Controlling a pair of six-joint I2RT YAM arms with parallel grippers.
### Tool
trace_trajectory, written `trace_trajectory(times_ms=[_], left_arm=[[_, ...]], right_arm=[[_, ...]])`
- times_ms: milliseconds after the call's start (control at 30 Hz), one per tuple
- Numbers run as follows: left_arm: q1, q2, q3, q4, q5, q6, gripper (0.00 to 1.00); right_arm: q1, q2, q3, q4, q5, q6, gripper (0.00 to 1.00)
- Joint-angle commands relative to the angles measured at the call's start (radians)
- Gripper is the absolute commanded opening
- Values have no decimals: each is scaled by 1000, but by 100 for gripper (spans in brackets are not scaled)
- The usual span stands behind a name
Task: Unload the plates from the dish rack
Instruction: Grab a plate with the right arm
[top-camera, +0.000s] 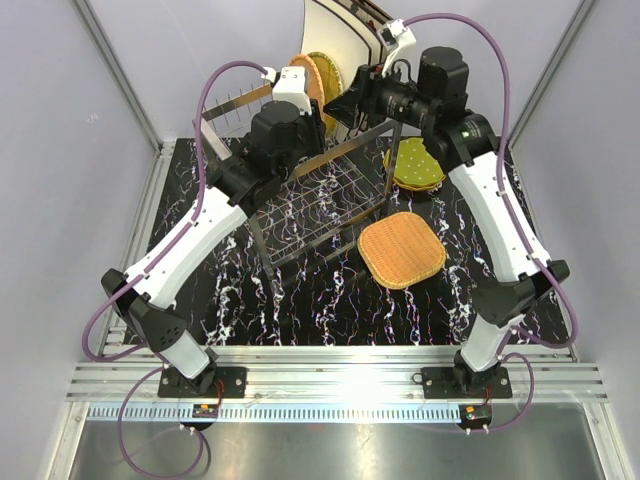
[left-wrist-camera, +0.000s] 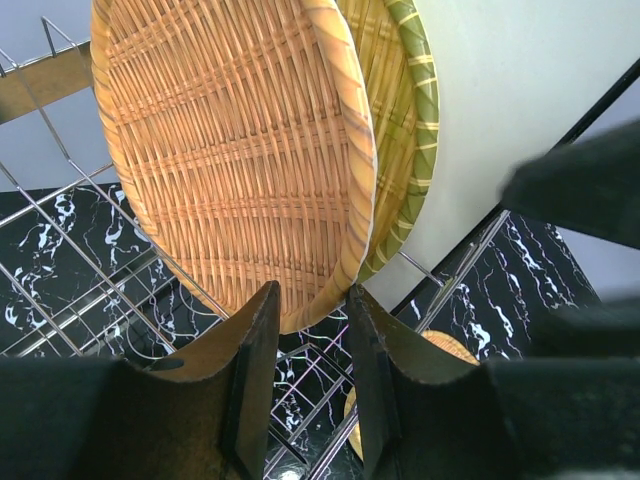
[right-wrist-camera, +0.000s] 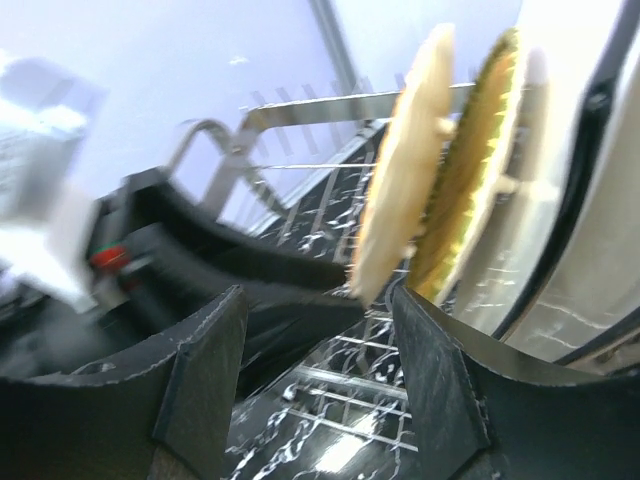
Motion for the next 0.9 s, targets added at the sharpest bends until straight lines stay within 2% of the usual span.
trace_trajectory(times_ms=[0, 433, 733, 867], left_arm=[[25, -24, -13, 26, -19, -9, 35], [36, -19, -22, 43, 9, -26, 35], [41, -16, -22, 48, 24, -37, 36], [44, -23, -30, 52, 30, -46, 38]], right_arm=[[22, 33, 63, 14, 112, -43, 67], [68, 116, 118, 55, 249, -137, 64], [101, 171, 134, 84, 344, -203, 59], [108, 177, 134, 92, 398, -229, 53]])
